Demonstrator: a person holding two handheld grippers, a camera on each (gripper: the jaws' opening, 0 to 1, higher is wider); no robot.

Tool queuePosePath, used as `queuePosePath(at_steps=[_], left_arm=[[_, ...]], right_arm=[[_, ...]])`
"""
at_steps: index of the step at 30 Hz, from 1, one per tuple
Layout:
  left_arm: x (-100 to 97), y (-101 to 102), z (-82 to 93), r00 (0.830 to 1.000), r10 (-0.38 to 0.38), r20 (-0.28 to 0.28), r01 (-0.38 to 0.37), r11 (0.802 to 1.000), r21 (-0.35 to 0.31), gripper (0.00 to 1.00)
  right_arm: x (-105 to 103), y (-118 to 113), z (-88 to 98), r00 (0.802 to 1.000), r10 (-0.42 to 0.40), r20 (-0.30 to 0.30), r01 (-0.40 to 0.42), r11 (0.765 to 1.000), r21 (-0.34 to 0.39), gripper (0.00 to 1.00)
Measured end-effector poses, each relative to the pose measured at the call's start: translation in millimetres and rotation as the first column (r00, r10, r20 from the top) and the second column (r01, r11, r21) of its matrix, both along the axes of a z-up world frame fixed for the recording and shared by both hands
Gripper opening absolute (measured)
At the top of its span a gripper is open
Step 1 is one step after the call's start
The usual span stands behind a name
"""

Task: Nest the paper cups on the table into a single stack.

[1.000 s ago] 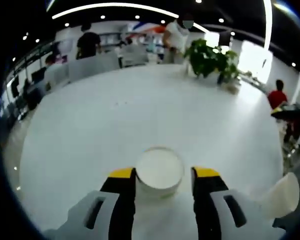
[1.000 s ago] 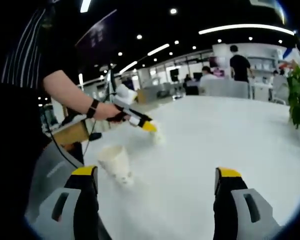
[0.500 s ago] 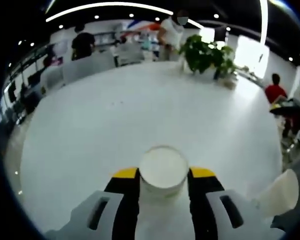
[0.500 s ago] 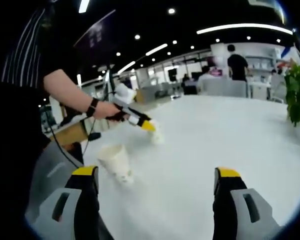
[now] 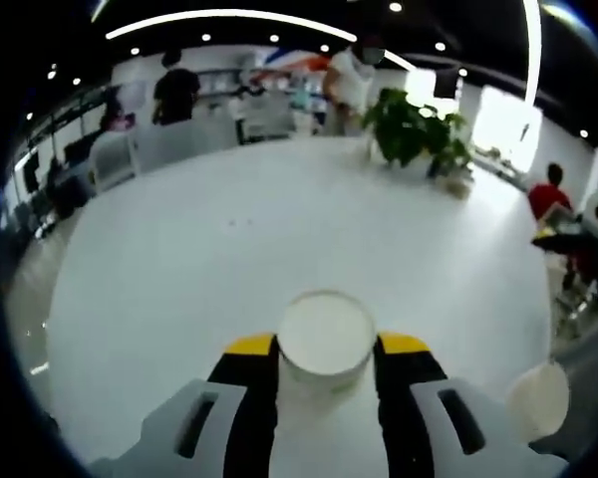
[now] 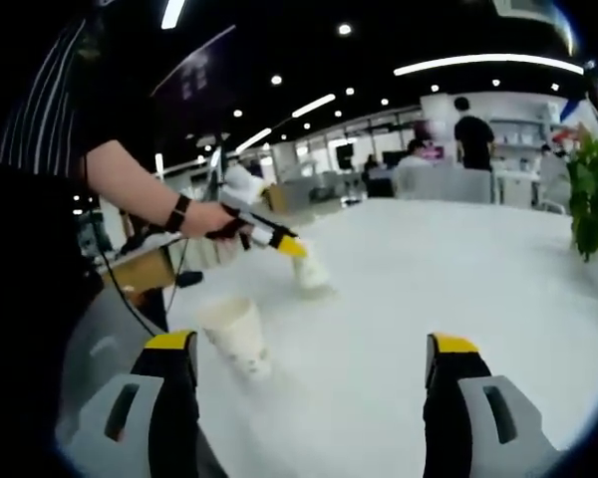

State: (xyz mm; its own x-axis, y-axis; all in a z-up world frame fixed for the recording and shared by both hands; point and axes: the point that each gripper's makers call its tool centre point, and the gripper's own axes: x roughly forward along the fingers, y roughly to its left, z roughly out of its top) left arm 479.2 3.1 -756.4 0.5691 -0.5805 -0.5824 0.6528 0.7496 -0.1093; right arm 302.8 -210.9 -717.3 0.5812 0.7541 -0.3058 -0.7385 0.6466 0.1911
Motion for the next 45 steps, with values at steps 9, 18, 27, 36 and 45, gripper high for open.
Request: queuePosePath(at_steps=[9,18,27,36,45], left_arm=[[-17.3,-5.2,35.1,0.999,-0.014,0.052,0.015,1.0,-0.019,0.35],[-35.7,-8.0,77.9,0.99,-0.011,0.14,0.021,0.997,-0.068,0.35],[-69.6,-16.0,101.8,0.977,-0.064,0.206,0.076,0.996,-0.054,0.35],[-89.2,-22.4,117.7,0.974,-0.06,0.219,0.085,0.991,-0.105,0.35],[-102.6,-24.3,120.8,0.97,-0.056,0.236,0.09,0.987,-0.133,0.35]], right_arm=[[-4.1,1.8,14.1,1.0,0.001,0.027,-0.001,1.0,0.012,0.92],[-7.0,7.0,25.8,0.999,0.002,0.053,-0.003,1.0,0.019,0.91],[-6.2,15.8,40.5,0.996,0.022,0.09,-0.024,0.999,0.021,0.9],[-9.5,25.2,41.5,0.996,0.034,0.081,-0.038,0.998,0.044,0.9],[-3.7,35.9,43.0,0.998,0.022,0.061,-0.028,0.995,0.1,0.9]])
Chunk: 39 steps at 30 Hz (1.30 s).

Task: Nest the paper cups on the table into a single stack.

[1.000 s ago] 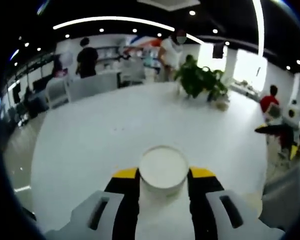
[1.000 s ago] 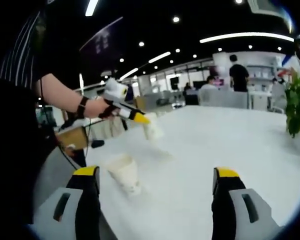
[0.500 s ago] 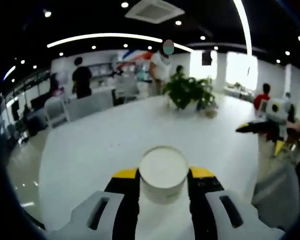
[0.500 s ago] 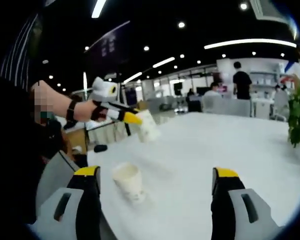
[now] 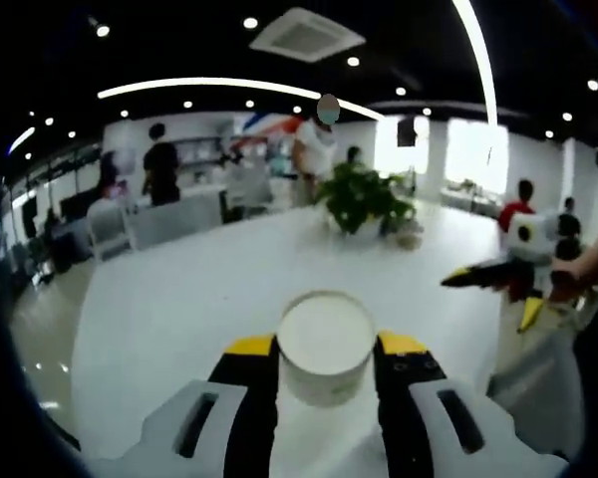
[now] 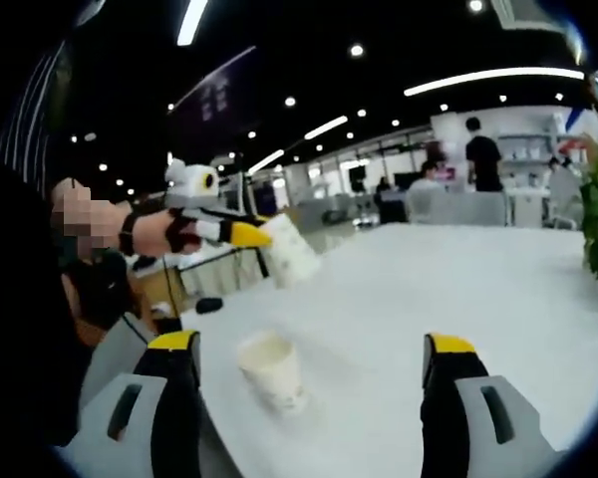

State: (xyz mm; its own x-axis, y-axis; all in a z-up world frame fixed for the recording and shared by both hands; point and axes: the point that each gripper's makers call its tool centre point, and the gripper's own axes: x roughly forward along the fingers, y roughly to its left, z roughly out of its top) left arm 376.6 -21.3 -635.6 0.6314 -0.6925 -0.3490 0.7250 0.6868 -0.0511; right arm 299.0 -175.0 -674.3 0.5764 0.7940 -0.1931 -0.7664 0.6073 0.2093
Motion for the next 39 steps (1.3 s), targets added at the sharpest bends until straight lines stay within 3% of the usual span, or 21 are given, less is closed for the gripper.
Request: queuePosePath(at_steps=[8,13,21,27,33,36,39], left_arm=[[-12.6,-0.2,9.4,1.0,-0.003,0.021,0.003,0.999,-0.037,0.35],[-18.8,0.3,9.2,1.0,0.006,0.001,-0.006,0.998,-0.066,0.35],[-24.2,-1.7,12.7,0.999,0.012,-0.031,-0.016,0.991,-0.131,0.35],[-32.5,-11.0,17.7,0.999,-0.027,-0.027,0.023,0.987,-0.159,0.35],[-41.4,-21.7,27.2,0.996,-0.08,-0.026,0.073,0.976,-0.205,0.35],[-45.3,-25.1,26.0,0.994,-0.107,-0.008,0.104,0.98,-0.167,0.35],[-46.6,-25.6,27.5,0.993,-0.114,-0.012,0.11,0.978,-0.176,0.35]], right_arm=[[3.1,21.0,11.0,0.999,0.042,-0.005,-0.041,0.997,0.065,0.9],[4.1,43.1,13.8,0.996,0.092,-0.002,-0.091,0.993,0.072,0.87],[-3.8,84.3,13.0,0.978,0.207,-0.008,-0.206,0.975,0.079,0.84],[-5.8,105.2,18.9,0.967,0.255,-0.006,-0.253,0.961,0.108,0.84],[-11.3,115.6,21.7,0.955,0.295,-0.024,-0.288,0.944,0.162,0.76],[-16.3,116.6,27.9,0.949,0.314,-0.009,-0.307,0.933,0.188,0.68],[-16.7,112.8,30.4,0.95,0.311,-0.007,-0.303,0.93,0.206,0.67]])
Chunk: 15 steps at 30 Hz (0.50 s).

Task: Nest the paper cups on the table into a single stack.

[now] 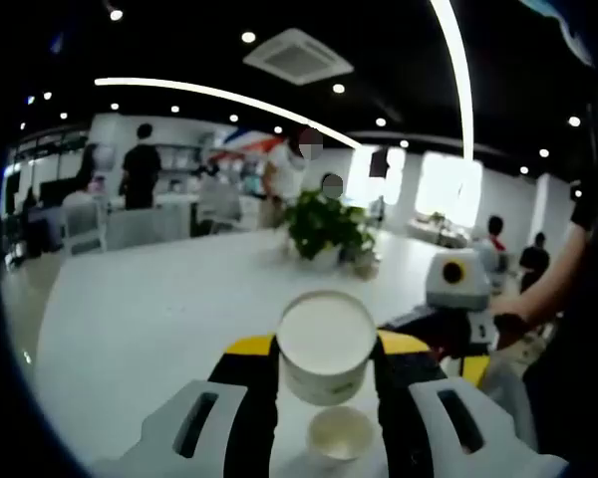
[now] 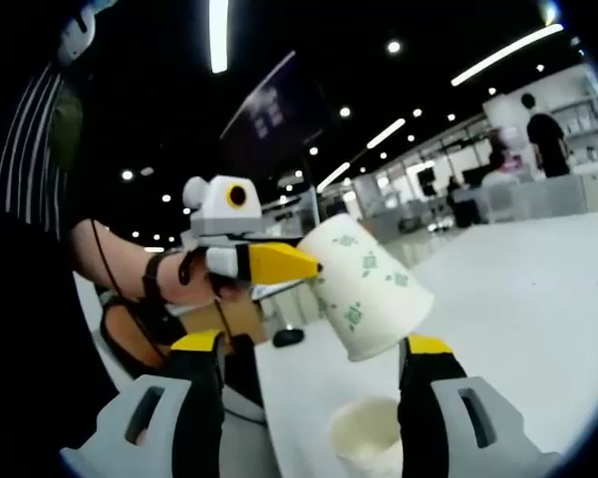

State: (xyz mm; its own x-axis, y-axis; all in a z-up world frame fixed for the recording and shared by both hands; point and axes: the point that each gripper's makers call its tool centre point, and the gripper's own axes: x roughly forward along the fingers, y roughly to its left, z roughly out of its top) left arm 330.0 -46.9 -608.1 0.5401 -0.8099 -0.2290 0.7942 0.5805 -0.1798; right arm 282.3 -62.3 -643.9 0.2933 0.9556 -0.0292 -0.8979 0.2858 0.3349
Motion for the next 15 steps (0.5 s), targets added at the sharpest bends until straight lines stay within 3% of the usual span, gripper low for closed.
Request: queuePosePath(at_steps=[3,15], left_arm=[[-1.9,-0.3,0.3,1.0,-0.007,-0.017,0.006,1.0,-0.021,0.35],[-15.2,-0.6,-11.3,0.996,-0.048,-0.075,0.045,0.998,-0.034,0.35]], right_arm=[[-0.5,-3.8,3.7,1.0,-0.006,0.01,0.006,1.0,0.012,0.65],[-4.6,-13.4,9.6,0.999,-0.003,-0.046,0.007,0.996,0.092,0.57]])
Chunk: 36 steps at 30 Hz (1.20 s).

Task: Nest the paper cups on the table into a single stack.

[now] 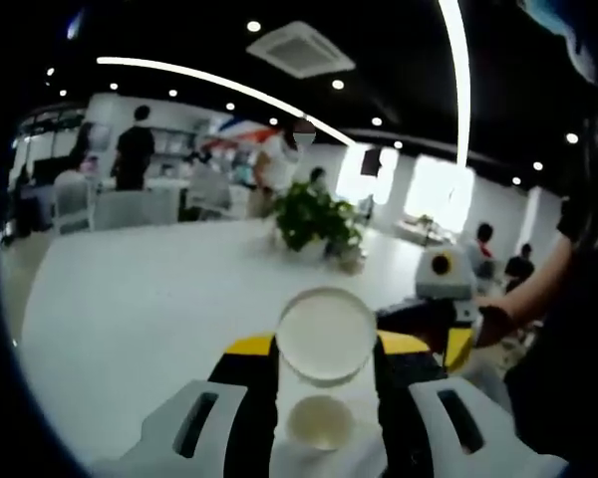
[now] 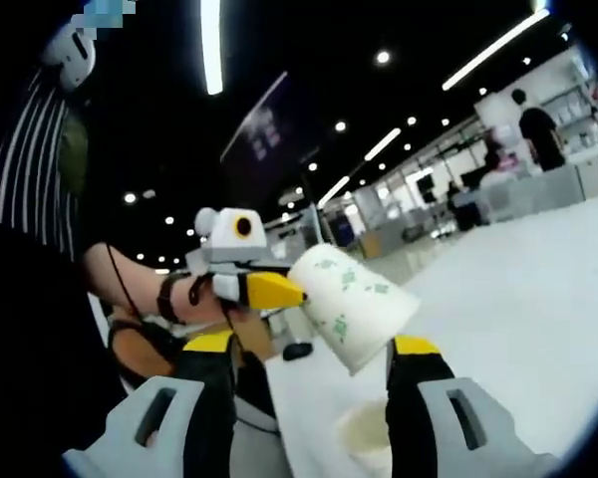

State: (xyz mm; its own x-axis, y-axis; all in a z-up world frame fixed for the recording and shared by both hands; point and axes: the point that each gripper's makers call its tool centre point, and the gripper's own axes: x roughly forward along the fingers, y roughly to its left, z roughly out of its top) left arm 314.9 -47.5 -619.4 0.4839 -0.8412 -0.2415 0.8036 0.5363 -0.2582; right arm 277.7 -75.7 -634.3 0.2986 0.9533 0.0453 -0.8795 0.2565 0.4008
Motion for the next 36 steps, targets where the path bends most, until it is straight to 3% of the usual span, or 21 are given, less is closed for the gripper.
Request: queuePosePath(at_steps=[8,36], left_arm=[[-9.8,3.7,-10.8,1.0,-0.008,-0.027,0.008,1.0,0.012,0.35],[-18.0,4.2,-15.2,0.999,-0.011,-0.034,0.01,1.0,-0.009,0.35]], right_arm=[[2.9,-5.1,10.3,1.0,0.006,0.009,-0.006,1.0,0.025,0.5],[16.7,-4.6,32.5,1.0,0.025,0.011,-0.025,0.999,0.046,0.26]])
